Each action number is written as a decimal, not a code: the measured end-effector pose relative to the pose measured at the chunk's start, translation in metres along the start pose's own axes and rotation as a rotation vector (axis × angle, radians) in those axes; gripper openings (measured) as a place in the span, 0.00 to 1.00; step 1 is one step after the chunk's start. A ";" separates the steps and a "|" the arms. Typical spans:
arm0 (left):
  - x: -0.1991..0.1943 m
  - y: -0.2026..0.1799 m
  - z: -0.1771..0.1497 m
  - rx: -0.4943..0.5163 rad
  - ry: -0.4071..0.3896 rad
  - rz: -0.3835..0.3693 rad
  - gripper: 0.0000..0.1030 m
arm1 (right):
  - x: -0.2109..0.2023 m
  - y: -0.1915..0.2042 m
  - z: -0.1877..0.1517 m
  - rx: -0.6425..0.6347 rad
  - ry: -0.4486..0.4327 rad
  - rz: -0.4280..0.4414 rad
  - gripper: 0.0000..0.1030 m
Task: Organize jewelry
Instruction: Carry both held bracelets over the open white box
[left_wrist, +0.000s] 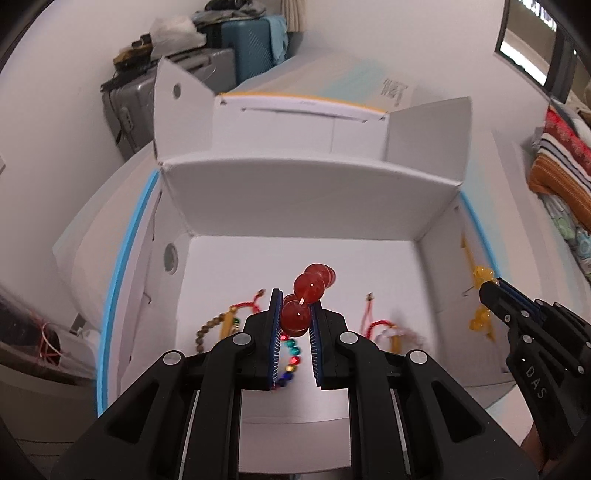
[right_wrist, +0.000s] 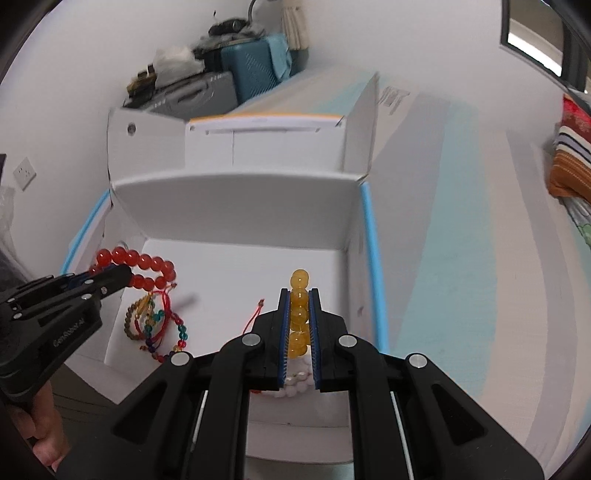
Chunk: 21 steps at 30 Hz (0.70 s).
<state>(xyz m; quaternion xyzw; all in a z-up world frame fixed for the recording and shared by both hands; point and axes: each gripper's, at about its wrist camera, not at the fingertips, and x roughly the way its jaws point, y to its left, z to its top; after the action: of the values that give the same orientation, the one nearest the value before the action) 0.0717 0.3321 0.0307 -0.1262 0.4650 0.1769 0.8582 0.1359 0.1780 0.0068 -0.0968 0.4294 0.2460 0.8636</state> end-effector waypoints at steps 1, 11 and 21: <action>0.002 0.002 0.000 0.000 0.006 0.004 0.13 | 0.004 0.001 0.000 -0.002 0.010 -0.001 0.09; 0.027 0.011 -0.006 0.002 0.077 0.023 0.13 | 0.041 0.004 -0.004 0.026 0.117 -0.006 0.09; 0.044 0.018 -0.010 -0.001 0.119 0.030 0.13 | 0.058 0.006 -0.002 0.033 0.158 -0.007 0.09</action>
<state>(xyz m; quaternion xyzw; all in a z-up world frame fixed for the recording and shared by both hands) 0.0793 0.3527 -0.0125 -0.1297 0.5170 0.1822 0.8263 0.1608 0.2025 -0.0402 -0.1031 0.4998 0.2272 0.8294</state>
